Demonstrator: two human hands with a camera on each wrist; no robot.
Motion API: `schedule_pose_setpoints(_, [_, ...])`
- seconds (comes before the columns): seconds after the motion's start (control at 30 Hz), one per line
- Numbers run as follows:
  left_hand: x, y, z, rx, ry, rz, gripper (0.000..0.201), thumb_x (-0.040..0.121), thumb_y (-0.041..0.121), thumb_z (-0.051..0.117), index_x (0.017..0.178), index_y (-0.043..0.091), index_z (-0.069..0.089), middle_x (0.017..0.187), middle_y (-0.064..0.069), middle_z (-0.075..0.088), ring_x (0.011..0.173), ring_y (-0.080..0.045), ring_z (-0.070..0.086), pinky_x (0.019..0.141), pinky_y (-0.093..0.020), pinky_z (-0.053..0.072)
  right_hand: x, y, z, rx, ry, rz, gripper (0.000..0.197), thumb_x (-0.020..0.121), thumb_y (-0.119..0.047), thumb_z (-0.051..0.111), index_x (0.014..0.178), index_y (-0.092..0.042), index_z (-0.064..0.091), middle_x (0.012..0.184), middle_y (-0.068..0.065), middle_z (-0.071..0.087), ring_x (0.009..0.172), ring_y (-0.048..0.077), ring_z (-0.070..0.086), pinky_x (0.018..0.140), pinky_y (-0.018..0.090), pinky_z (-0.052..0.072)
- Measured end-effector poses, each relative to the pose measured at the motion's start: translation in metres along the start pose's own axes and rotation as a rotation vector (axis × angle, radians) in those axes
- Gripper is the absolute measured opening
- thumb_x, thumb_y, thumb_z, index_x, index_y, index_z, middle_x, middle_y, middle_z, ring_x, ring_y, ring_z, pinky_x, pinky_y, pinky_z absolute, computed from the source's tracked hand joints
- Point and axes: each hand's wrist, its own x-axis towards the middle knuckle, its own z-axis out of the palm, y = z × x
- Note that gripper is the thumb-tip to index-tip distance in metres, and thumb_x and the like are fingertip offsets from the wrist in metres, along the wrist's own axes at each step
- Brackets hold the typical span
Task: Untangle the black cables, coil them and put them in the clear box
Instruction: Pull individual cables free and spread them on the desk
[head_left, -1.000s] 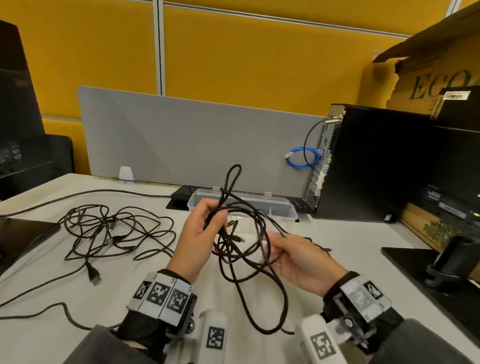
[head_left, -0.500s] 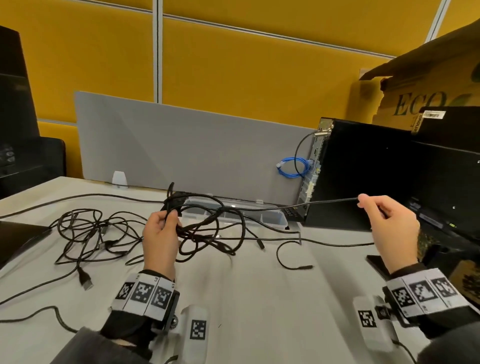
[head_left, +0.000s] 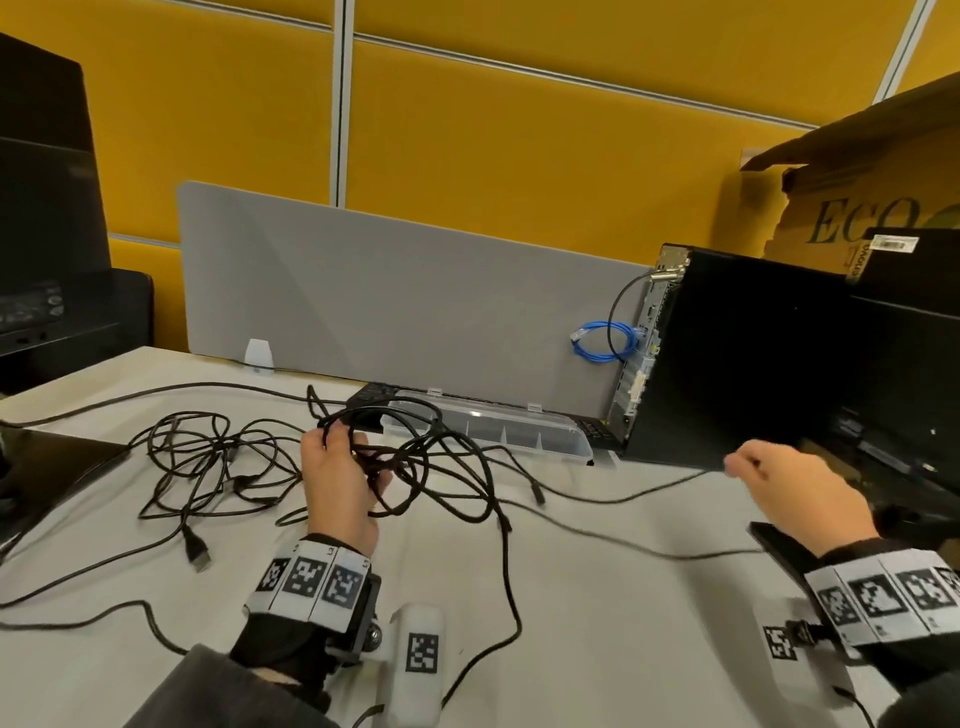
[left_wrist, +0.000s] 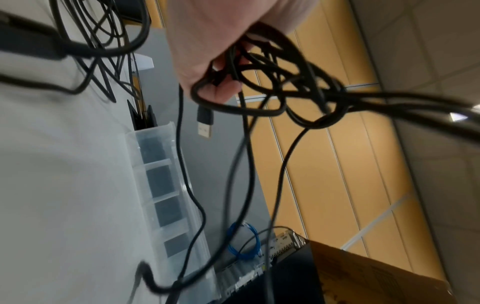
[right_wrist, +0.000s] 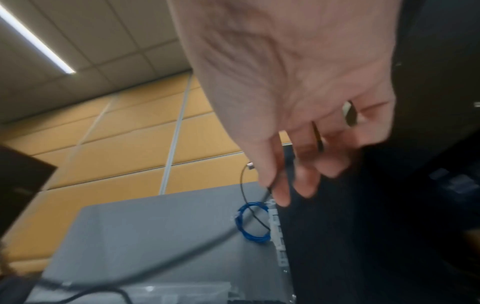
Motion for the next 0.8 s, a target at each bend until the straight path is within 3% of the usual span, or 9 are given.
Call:
schedule_pose_setpoints(0.1, [-0.007, -0.003, 0.007, 0.022, -0.075, 0.004, 0.011, 0.099, 0.024, 0.035, 0.099, 0.022, 0.046, 0.079, 0.003, 0.049, 0.069, -0.011, 0.048, 0.055, -0.025, 0.040, -0.009, -0.032, 0.010, -0.224, -0.069, -0.122, 0.035, 0.095, -0.044, 0.038, 0.126, -0.029, 0.047, 0.121, 0.002, 0.055, 0.110, 0.021, 0.052, 0.090, 0.039, 0.045])
schedule_pose_setpoints(0.2, [-0.013, -0.008, 0.012, 0.034, -0.121, 0.010, 0.012, 0.099, 0.024, 0.035, 0.104, 0.021, 0.045, 0.078, 0.003, 0.049, 0.071, -0.011, 0.049, 0.056, -0.025, 0.040, -0.031, -0.091, 0.015, 0.089, -0.183, -0.415, 0.049, 0.092, -0.051, 0.039, 0.138, -0.035, 0.033, 0.138, -0.008, 0.043, 0.130, 0.012, 0.037, 0.108, 0.040, 0.032])
schedule_pose_setpoints(0.27, [-0.016, -0.010, 0.014, 0.041, -0.150, 0.000, 0.013, 0.100, 0.025, 0.035, 0.105, 0.020, 0.046, 0.076, 0.003, 0.049, 0.071, -0.011, 0.049, 0.057, -0.025, 0.041, -0.049, -0.130, 0.018, 0.310, -0.339, -0.579, 0.049, 0.093, -0.048, 0.040, 0.140, -0.035, 0.031, 0.139, -0.010, 0.044, 0.127, 0.007, 0.038, 0.106, 0.028, 0.033])
schedule_pose_setpoints(0.4, [-0.018, -0.011, 0.014, 0.013, -0.251, -0.028, 0.016, 0.099, 0.024, 0.036, 0.089, 0.021, 0.048, 0.066, 0.004, 0.047, 0.062, -0.011, 0.047, 0.059, -0.026, 0.042, -0.061, -0.166, 0.031, 0.556, -0.448, -0.695, 0.028, 0.098, -0.032, 0.041, 0.123, -0.024, 0.049, 0.118, -0.009, 0.055, 0.103, 0.002, 0.049, 0.081, 0.008, 0.040])
schedule_pose_setpoints(0.47, [-0.018, -0.011, 0.013, 0.035, -0.308, -0.009, 0.020, 0.099, 0.024, 0.036, 0.083, 0.021, 0.048, 0.063, 0.003, 0.046, 0.059, -0.011, 0.045, 0.058, -0.026, 0.041, -0.059, -0.167, 0.035, 0.684, -0.404, -0.671, 0.015, 0.099, -0.025, 0.039, 0.101, -0.021, 0.053, 0.102, -0.002, 0.061, 0.091, 0.007, 0.056, 0.077, 0.012, 0.045])
schedule_pose_setpoints(0.53, [-0.019, -0.009, 0.013, 0.079, -0.310, 0.033, 0.022, 0.100, 0.024, 0.035, 0.082, 0.020, 0.046, 0.064, 0.002, 0.044, 0.057, -0.010, 0.042, 0.056, -0.024, 0.039, -0.053, -0.162, 0.036, 0.799, -0.350, -0.597, 0.021, 0.100, -0.023, 0.036, 0.083, -0.021, 0.049, 0.077, -0.001, 0.058, 0.071, 0.010, 0.059, 0.070, 0.022, 0.050])
schedule_pose_setpoints(0.57, [-0.019, -0.007, 0.013, 0.100, -0.291, 0.056, 0.022, 0.100, 0.024, 0.033, 0.082, 0.020, 0.044, 0.064, 0.002, 0.044, 0.055, -0.009, 0.041, 0.054, -0.022, 0.038, -0.049, -0.156, 0.035, 0.826, -0.313, -0.533, 0.025, 0.099, -0.025, 0.036, 0.078, -0.022, 0.047, 0.068, -0.004, 0.052, 0.060, 0.007, 0.055, 0.062, 0.022, 0.048])
schedule_pose_setpoints(0.67, [-0.014, 0.000, 0.008, 0.084, -0.211, 0.111, 0.021, 0.100, 0.022, 0.034, 0.082, 0.021, 0.045, 0.065, 0.004, 0.043, 0.053, -0.006, 0.042, 0.050, -0.019, 0.036, -0.032, -0.125, 0.037, 0.826, -0.207, -0.259, 0.030, 0.100, -0.027, 0.036, 0.073, -0.021, 0.046, 0.063, -0.008, 0.041, 0.048, 0.000, 0.039, 0.054, 0.017, 0.033])
schedule_pose_setpoints(0.8, [-0.012, -0.001, 0.009, 0.105, -0.179, 0.153, 0.020, 0.099, 0.018, 0.034, 0.084, 0.021, 0.048, 0.065, 0.005, 0.044, 0.051, -0.003, 0.042, 0.046, -0.016, 0.038, -0.015, -0.075, 0.043, 0.799, -0.270, 0.018, 0.028, 0.098, -0.025, 0.040, 0.075, -0.015, 0.053, 0.057, -0.002, 0.030, 0.040, 0.008, 0.025, 0.038, 0.017, 0.025])
